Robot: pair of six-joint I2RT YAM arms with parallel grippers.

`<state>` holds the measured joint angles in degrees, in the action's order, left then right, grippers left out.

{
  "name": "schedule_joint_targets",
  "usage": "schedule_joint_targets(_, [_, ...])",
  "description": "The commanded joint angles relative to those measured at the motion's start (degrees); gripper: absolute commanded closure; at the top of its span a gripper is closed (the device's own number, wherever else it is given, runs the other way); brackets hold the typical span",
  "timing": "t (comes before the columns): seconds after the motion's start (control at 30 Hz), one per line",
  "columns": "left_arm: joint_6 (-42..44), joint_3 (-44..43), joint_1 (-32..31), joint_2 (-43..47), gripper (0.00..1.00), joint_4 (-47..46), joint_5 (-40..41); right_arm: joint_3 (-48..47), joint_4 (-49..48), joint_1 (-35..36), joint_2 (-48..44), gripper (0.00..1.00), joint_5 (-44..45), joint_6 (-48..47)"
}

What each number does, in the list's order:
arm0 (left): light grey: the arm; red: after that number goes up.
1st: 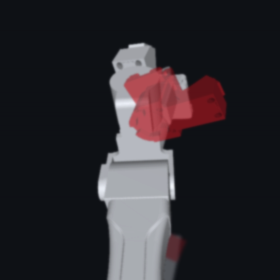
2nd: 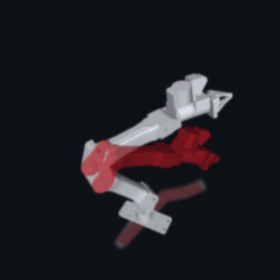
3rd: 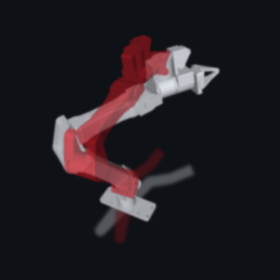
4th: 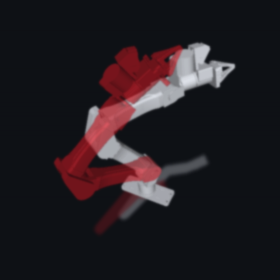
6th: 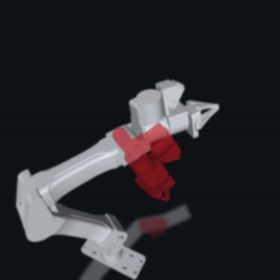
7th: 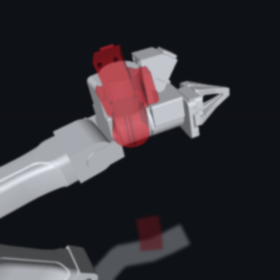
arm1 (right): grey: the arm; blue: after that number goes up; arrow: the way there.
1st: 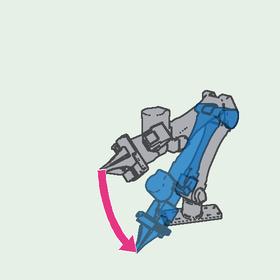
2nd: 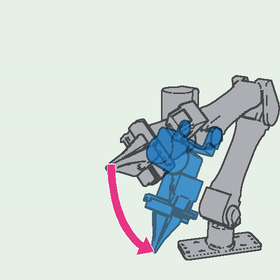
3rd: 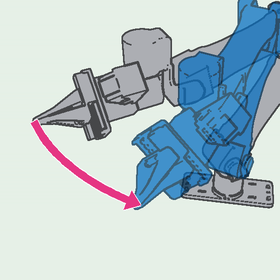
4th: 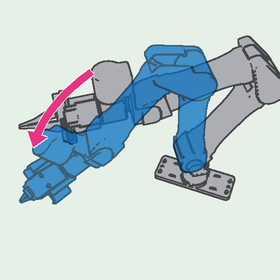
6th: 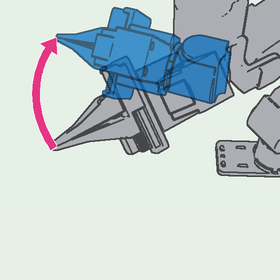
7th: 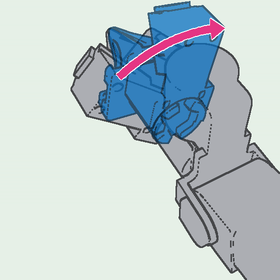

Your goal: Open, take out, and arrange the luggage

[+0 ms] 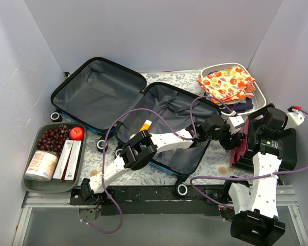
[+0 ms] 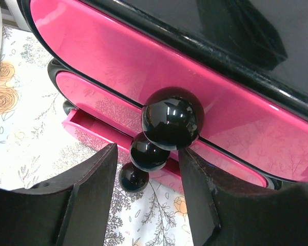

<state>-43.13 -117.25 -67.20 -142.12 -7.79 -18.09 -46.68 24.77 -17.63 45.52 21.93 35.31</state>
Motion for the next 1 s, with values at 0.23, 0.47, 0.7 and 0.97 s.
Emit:
schedule_joint_targets(0.23, [-0.5, -0.9, -0.4, -0.6, 0.55, -2.2, -1.6, 0.7, -1.9, -0.2, -1.3, 0.04, 1.8, -1.3])
schedule_joint_targets(0.47, [0.2, 0.4, -0.5, 0.4, 0.89, -0.7, -1.0, 2.1, -2.8, -0.1, -3.2, 0.04, 2.9, -1.6])
schedule_joint_targets(0.7, [1.6, 8.0, 0.2, 6.6, 1.00, -0.9, 4.7, 3.2, -3.1, -0.1, -3.9, 0.04, 3.6, -1.6])
schedule_joint_targets(0.97, [5.0, 18.1, 1.5, 16.6, 1.00, -3.7, 9.6, 3.4, -3.3, -0.1, -2.6, 0.05, 2.1, -0.9])
